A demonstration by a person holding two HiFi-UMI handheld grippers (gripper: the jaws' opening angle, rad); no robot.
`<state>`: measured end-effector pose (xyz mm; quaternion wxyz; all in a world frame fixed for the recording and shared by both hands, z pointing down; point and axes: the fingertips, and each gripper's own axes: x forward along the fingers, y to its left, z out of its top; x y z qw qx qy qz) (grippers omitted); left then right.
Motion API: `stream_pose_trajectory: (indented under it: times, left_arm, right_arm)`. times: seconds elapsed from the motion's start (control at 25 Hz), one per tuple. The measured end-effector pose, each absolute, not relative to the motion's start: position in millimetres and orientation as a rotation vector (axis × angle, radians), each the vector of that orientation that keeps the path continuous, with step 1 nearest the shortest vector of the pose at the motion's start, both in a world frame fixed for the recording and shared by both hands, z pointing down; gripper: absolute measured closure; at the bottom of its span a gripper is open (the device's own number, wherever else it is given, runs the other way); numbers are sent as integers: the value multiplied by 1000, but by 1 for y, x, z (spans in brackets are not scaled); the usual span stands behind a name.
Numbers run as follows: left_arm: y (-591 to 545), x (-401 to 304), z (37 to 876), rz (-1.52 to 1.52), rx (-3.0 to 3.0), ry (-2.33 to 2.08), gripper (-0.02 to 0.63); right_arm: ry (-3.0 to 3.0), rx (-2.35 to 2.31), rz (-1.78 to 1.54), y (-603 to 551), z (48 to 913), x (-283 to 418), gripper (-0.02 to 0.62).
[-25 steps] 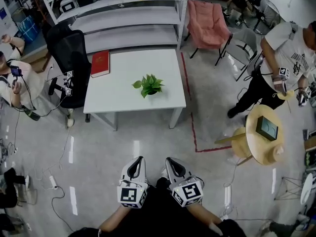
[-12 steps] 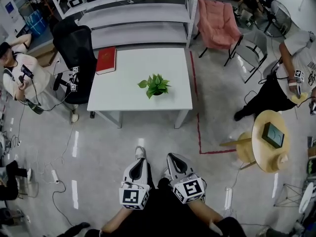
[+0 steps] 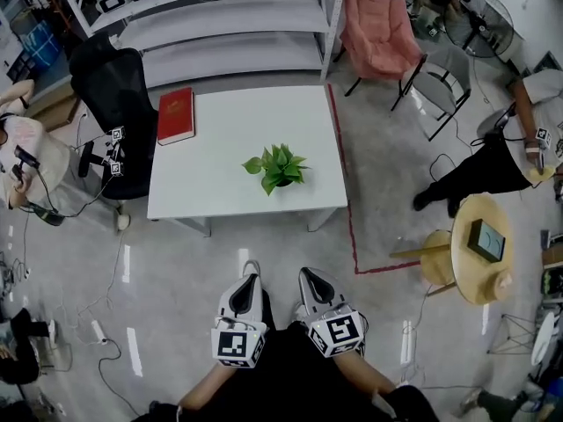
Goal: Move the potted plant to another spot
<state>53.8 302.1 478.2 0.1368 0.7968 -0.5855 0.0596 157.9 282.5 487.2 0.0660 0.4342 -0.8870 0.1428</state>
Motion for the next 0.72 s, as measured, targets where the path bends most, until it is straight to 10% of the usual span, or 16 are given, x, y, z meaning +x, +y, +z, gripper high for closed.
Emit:
stream_pose_trajectory:
  times: [0.72]
  left_arm:
    - [137, -49, 485, 218, 2498, -1375, 588]
  right_arm:
    - [-2423, 1606, 429, 132, 514, 78, 581]
